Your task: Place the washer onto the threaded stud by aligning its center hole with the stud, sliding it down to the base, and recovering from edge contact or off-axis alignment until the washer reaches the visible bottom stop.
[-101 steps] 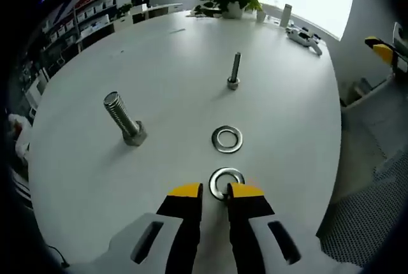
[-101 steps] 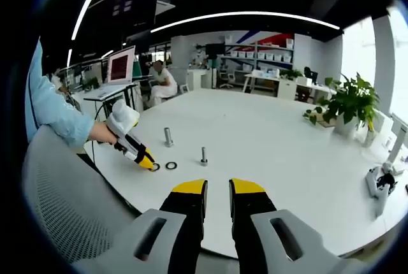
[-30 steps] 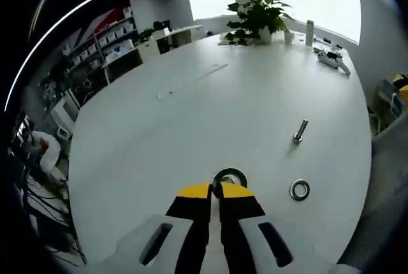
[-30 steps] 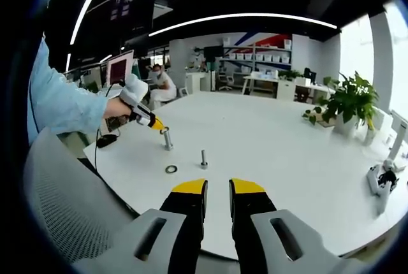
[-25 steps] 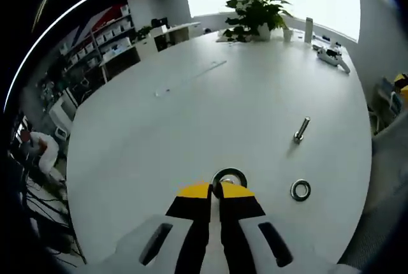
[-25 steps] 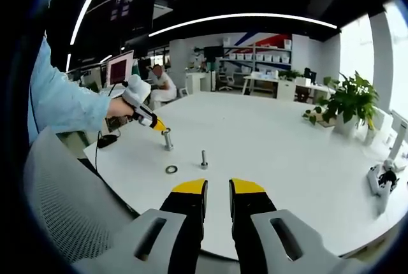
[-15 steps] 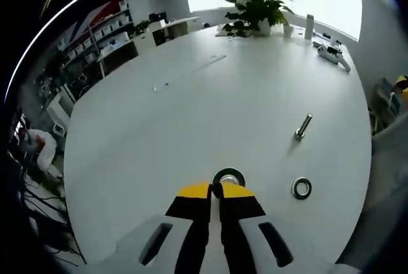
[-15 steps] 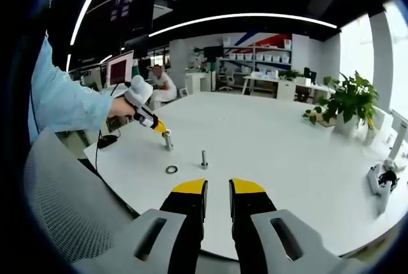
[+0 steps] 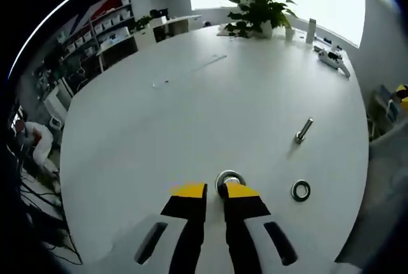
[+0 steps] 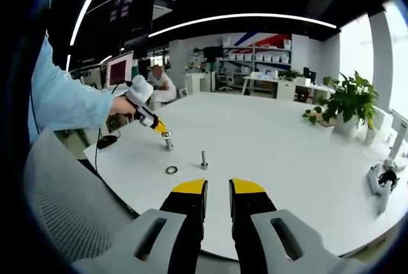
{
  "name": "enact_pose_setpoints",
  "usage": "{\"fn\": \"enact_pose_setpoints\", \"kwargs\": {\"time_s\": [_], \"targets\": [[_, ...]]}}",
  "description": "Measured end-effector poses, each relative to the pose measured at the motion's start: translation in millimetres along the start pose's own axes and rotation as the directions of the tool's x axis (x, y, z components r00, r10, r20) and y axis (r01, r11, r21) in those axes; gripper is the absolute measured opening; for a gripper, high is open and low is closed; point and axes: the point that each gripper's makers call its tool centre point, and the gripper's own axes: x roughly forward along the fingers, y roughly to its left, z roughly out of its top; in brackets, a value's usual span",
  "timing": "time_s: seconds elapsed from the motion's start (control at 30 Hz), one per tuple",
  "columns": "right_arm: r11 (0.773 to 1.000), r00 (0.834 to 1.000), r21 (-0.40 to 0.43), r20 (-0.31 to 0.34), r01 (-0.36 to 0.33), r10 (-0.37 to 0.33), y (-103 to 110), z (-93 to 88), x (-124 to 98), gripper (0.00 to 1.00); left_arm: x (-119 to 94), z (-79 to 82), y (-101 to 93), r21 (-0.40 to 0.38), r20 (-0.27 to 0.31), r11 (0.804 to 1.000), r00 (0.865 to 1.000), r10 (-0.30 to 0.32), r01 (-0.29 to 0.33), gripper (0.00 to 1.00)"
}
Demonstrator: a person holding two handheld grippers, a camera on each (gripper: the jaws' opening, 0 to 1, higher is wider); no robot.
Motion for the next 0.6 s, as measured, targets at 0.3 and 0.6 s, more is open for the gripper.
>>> {"fn": "enact_pose_setpoints", "kwargs": {"time_s": [0.3, 0.6], "targets": [[1.000, 1.000, 0.000, 0.001, -0.003, 0.003, 0, -0.3, 0, 0.16, -5, -1.8, 7.2, -0.055, 0.024, 0.998, 1.000, 0.011, -0.009, 0.10], [1.000, 1.000, 0.001, 0.001, -0.004, 0.004, 0, -0.7, 0, 0.16, 3, -14.1, 3.1, -0.054, -0.011, 0.999, 1.000, 0.003, -0.004, 0.10]]}}
